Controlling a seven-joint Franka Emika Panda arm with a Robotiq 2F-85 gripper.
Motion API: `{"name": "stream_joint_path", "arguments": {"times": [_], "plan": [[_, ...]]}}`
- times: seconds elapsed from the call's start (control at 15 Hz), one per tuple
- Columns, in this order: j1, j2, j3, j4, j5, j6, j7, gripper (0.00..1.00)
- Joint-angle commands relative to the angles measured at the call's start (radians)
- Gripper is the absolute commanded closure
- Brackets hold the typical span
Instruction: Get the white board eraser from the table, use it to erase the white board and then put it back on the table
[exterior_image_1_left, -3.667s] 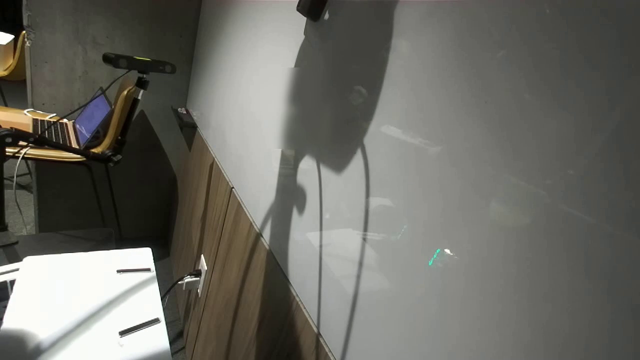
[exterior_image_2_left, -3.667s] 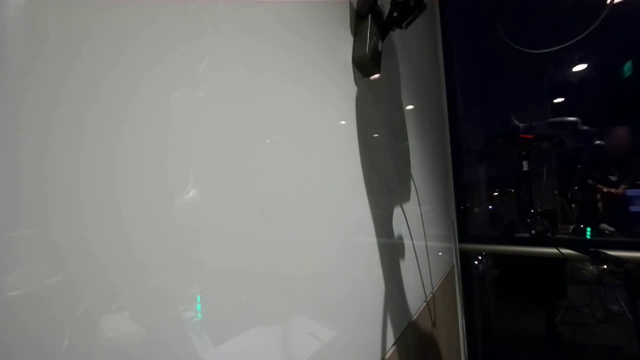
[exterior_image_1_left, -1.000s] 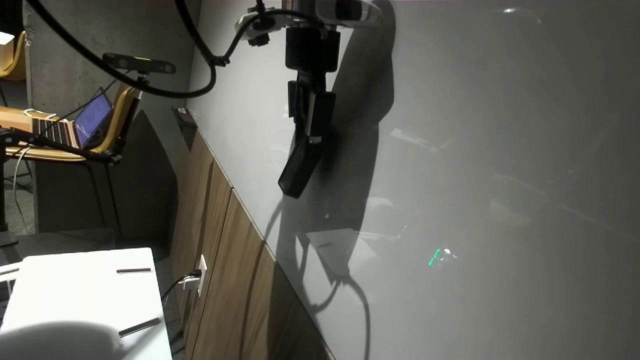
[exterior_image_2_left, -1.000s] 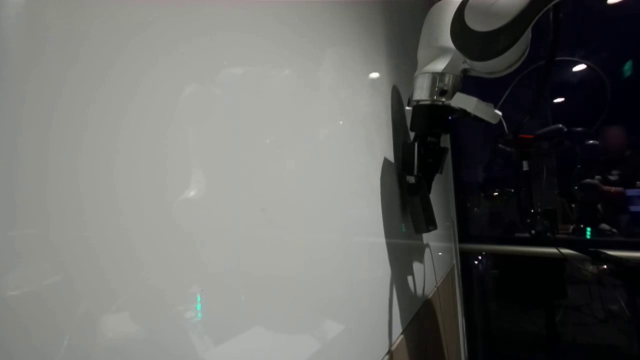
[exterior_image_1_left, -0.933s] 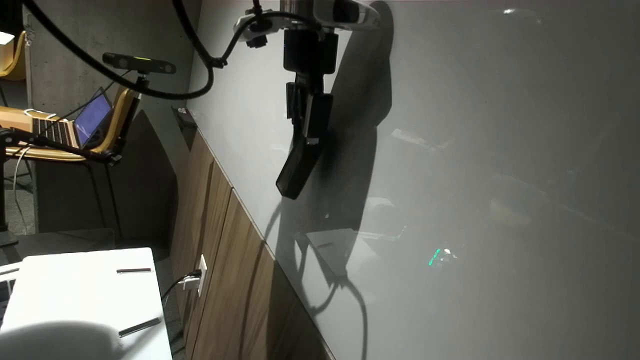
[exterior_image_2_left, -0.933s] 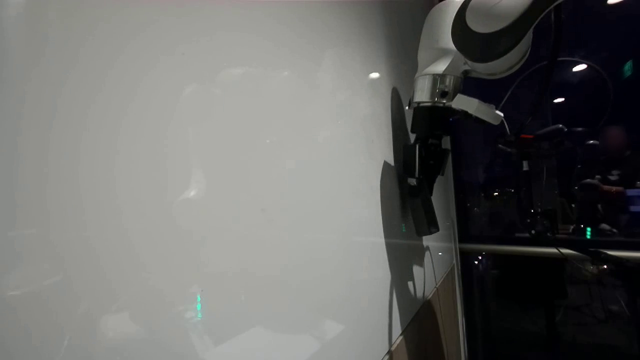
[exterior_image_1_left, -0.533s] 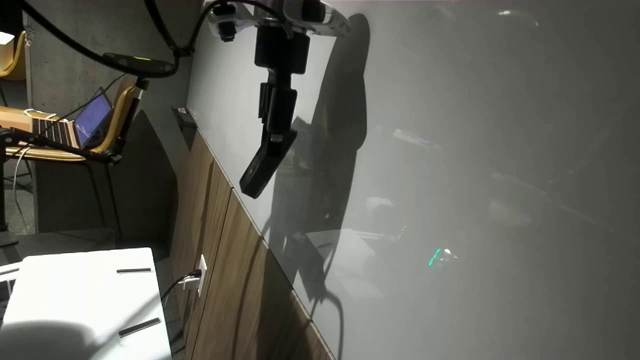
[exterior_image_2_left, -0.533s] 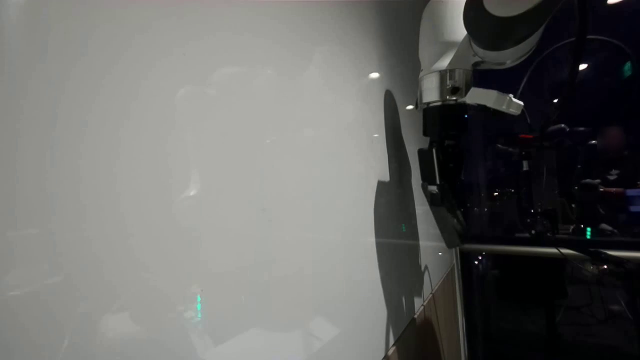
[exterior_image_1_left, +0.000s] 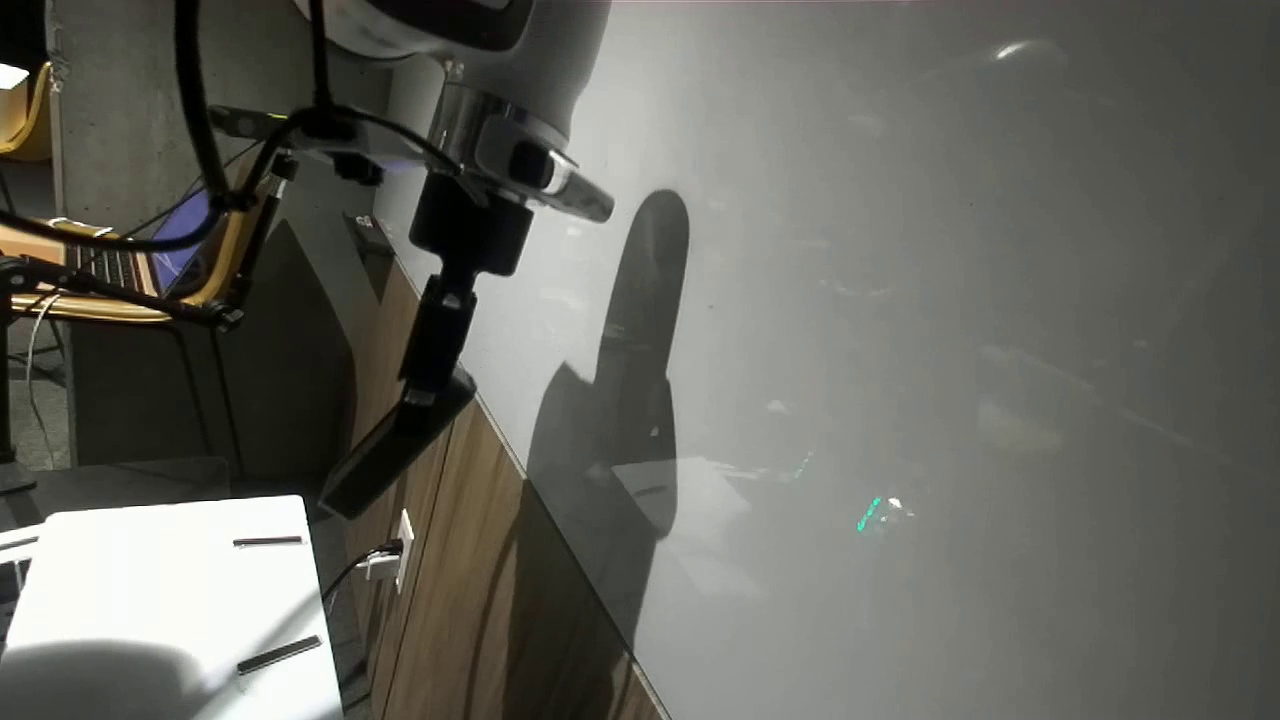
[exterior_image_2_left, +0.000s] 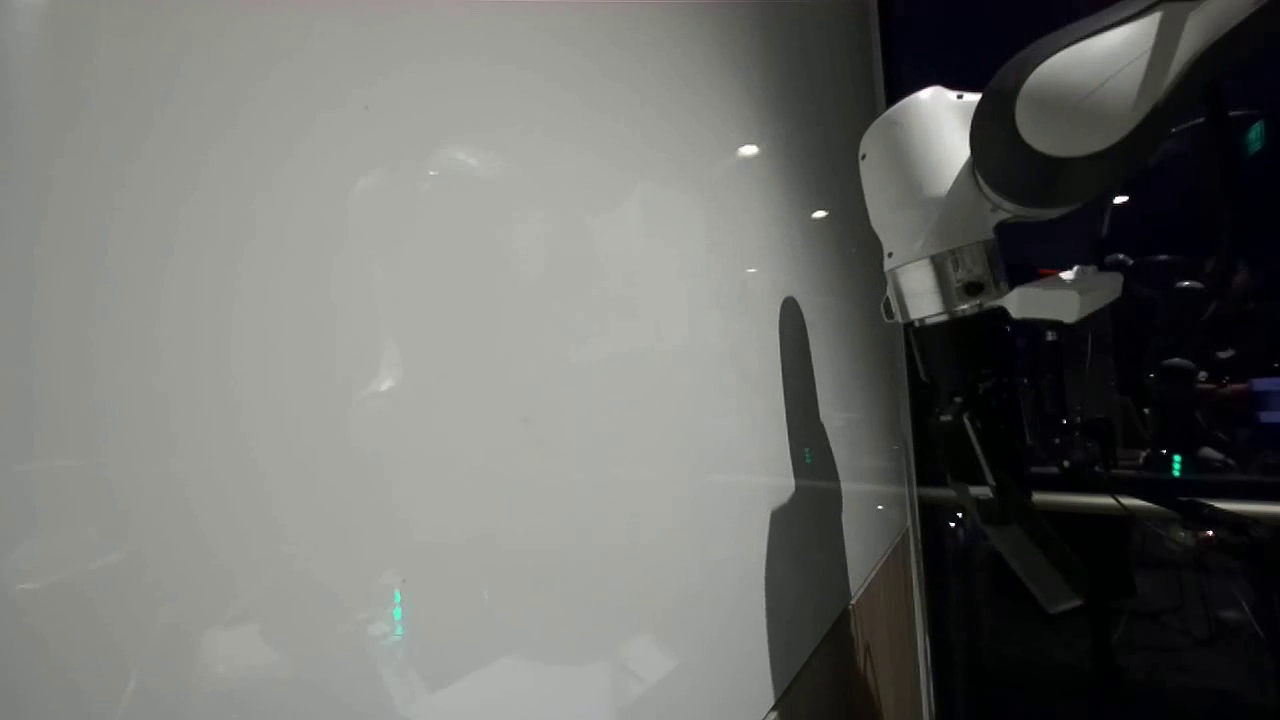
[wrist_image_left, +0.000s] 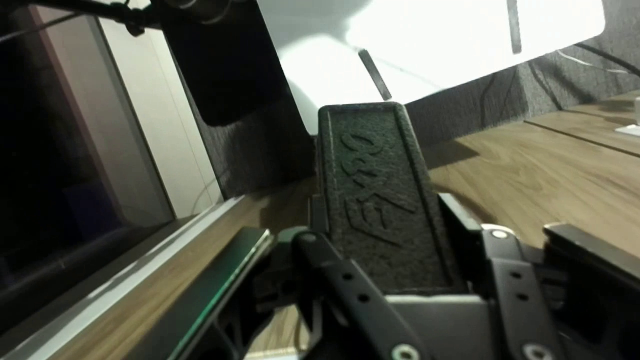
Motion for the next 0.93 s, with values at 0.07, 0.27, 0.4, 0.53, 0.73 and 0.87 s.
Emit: {"name": "stream_joint_path", "arguments": {"times": [0.07,0.27,0.4,0.53,0.73,0.87], "plan": [[-0.005,0.020,-0.010,-0.084,-0.010,-0.055,0.041,0.69],[0.013,0.026,0.002,-0.130,0.011,-0.106,0.073,0.69],[0.026,0.027,0.009,-0.169,0.022,-0.121,0.087,0.69],[0.043,0.029,0.012,-0.200,0.045,-0.121,0.076,0.69],[0.071,0.041,0.019,-0.231,0.103,-0.107,0.057,0.69],[0.088,0.044,0.023,-0.243,0.148,-0.096,0.037,0.69]]}}
